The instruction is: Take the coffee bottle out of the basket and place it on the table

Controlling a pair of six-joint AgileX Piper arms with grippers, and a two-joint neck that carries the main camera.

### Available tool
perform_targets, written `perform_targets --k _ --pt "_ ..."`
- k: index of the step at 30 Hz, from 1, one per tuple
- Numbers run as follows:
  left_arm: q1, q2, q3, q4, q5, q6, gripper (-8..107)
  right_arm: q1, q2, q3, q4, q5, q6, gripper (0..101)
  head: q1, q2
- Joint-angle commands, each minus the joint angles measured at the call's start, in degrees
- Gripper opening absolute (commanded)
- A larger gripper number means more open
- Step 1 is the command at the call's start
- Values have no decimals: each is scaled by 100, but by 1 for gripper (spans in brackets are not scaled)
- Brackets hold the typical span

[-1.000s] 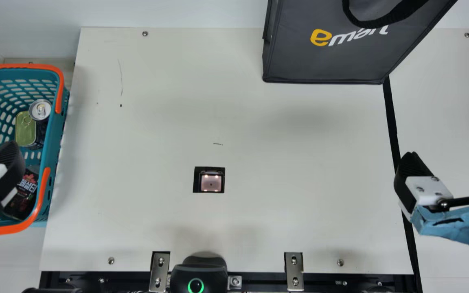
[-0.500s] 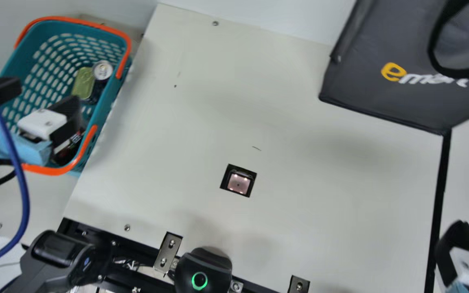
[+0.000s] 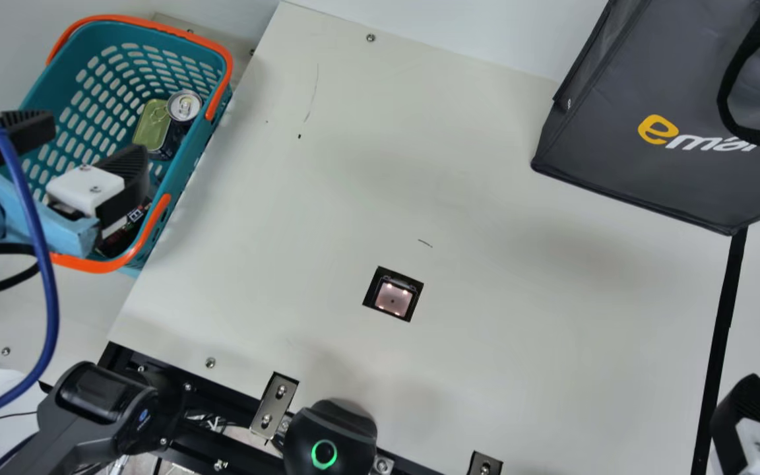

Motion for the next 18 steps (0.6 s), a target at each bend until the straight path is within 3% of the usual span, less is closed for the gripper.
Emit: perform_targets --k 1,18 --pt "0 0 0 0 0 0 90 0 0 0 0 0 0 91 -148 14" --pt "-20 11 4 22 -19 -15 90 0 0 0 0 0 0 91 -148 14"
